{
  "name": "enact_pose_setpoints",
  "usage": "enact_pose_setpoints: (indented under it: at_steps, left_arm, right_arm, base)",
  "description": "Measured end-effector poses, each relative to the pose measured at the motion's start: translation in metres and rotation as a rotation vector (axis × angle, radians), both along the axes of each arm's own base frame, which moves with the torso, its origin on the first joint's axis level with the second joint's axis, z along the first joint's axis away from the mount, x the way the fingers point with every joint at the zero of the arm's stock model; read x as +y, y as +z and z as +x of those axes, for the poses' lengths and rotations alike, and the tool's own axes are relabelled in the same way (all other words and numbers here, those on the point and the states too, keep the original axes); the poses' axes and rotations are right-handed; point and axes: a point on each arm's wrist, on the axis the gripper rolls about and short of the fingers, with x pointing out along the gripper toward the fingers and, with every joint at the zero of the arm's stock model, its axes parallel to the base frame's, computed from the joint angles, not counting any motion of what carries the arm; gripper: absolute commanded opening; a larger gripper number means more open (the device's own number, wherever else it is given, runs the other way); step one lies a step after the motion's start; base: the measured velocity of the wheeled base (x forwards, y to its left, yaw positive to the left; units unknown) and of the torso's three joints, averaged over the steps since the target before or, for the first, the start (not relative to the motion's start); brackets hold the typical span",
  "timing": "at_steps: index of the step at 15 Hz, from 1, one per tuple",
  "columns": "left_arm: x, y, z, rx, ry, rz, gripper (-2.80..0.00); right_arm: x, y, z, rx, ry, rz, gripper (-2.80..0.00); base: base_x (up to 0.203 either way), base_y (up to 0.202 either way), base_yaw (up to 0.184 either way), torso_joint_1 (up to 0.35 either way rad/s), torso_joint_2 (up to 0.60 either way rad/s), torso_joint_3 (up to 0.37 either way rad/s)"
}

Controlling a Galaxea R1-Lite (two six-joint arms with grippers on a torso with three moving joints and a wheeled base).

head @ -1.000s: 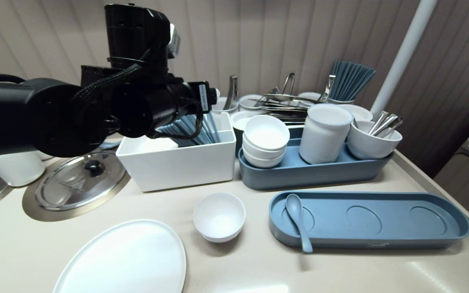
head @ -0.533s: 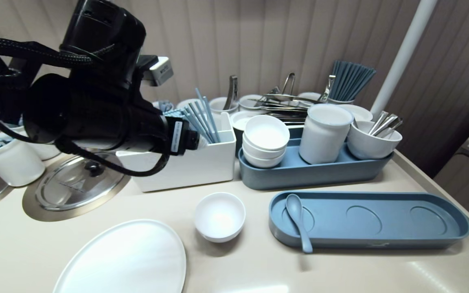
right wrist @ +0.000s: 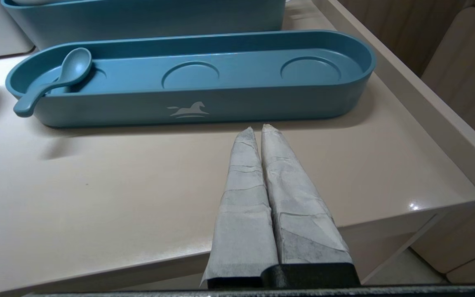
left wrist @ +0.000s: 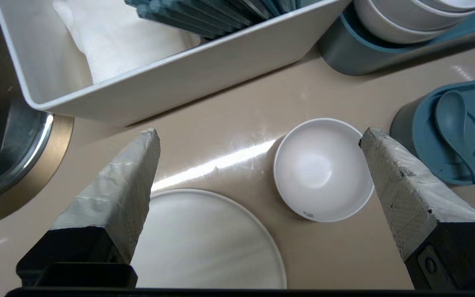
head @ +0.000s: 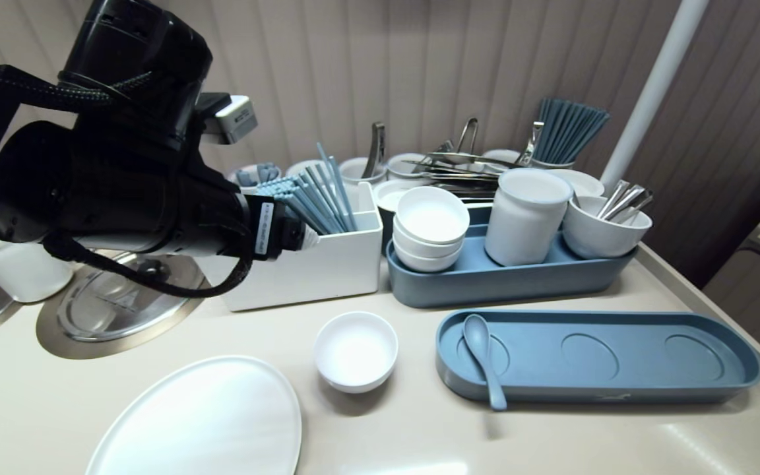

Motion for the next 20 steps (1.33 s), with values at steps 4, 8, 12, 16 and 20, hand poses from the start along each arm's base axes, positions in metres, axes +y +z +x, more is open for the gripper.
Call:
enact_pose_setpoints:
  at_steps: [4,8,12,16,20]
  left_arm:
    - [0.003,0.002,-0.002,-0.022,0.044,0.017,0.00]
    - [0.004,0.004,-0.004,-0.026,0.040,0.006,0.00]
    - [0.003,0.001,-0.004,-0.016,0.037,0.017,0.00]
    - [0.003,-0.004,-0.013,-0.012,-0.010,0.057,0.00]
    - [0.003,-0.005,-0.015,-0.011,-0.013,0.058,0.00]
  right_arm:
    - [0.000,0.000,0.000,0.000,0.000,0.000,-2.80]
    - [0.000,0.000,0.000,0.000,0.000,0.000,-2.80]
    - [0.000,0.000,0.000,0.000,0.000,0.000,-2.80]
    - [0.000,0.000,0.000,0.000,0.000,0.000,-2.80]
    - [0.000,0.000,0.000,0.000,0.000,0.000,-2.80]
  base:
    - [0.000,0.000,0.000,0.000,0.00,0.000]
    - [0.000,0.000,0.000,0.000,0.00,0.000]
    - [0.000,0.000,0.000,0.000,0.00,0.000]
    - [0.000,0.000,0.000,0.000,0.00,0.000]
    - [-0.110,0.000,-0.001,0.018,0.01,-0.003]
